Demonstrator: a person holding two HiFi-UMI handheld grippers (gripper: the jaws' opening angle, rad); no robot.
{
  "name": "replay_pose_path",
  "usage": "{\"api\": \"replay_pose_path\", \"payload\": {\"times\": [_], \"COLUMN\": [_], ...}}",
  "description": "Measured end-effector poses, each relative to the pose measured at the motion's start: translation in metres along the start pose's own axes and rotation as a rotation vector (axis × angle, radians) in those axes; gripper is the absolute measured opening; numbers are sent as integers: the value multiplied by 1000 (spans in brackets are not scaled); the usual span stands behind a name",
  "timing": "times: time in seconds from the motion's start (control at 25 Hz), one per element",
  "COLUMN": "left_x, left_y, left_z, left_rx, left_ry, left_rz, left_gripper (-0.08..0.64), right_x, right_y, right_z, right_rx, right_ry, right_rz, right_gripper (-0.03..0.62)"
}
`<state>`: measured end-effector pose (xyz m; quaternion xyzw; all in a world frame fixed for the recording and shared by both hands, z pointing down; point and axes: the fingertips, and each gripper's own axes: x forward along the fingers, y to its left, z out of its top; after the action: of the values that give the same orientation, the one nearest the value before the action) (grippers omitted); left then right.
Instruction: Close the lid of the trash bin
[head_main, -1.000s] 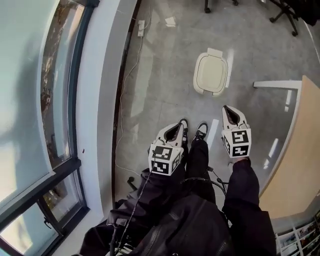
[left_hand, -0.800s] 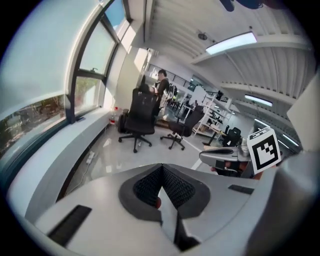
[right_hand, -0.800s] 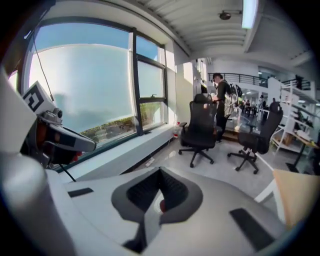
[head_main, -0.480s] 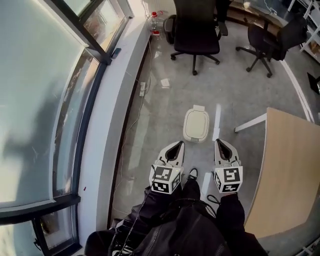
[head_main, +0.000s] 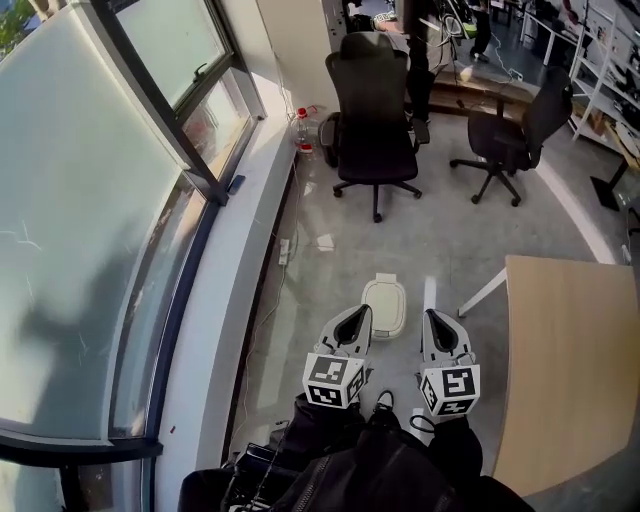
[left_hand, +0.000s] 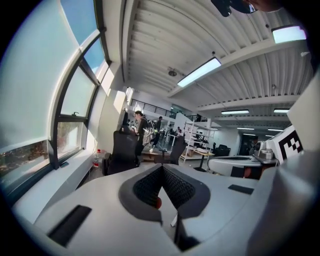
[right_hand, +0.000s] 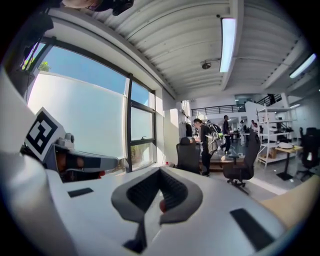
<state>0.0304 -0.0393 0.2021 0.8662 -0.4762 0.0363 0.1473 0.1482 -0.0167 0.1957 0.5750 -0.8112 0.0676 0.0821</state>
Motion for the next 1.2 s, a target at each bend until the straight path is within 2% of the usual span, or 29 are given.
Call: {"api": "replay_pose_path", "payload": {"times": [0.2, 0.52, 0.8, 1.2], "left_x": [-7, -25, -36, -33], "left_y": [-17, -23, -27, -40], "left_z": [30, 60, 67, 69], "left_rx": [41, 73, 69, 74], "left_ry": [-61, -130, -153, -164], "left_rz": [-18, 1, -4, -41], "left_gripper": [2, 2, 2, 2], "right_x": [-13, -24, -35, -43], "right_y": [4, 17, 32, 28], "right_z": [34, 69, 85, 91], "right_rx": [-11, -8, -25, -37], "right_ry": [-79, -167, -213, -241], "right_rz": [-8, 9, 24, 6], "right_gripper": [6, 5, 5, 5]}}
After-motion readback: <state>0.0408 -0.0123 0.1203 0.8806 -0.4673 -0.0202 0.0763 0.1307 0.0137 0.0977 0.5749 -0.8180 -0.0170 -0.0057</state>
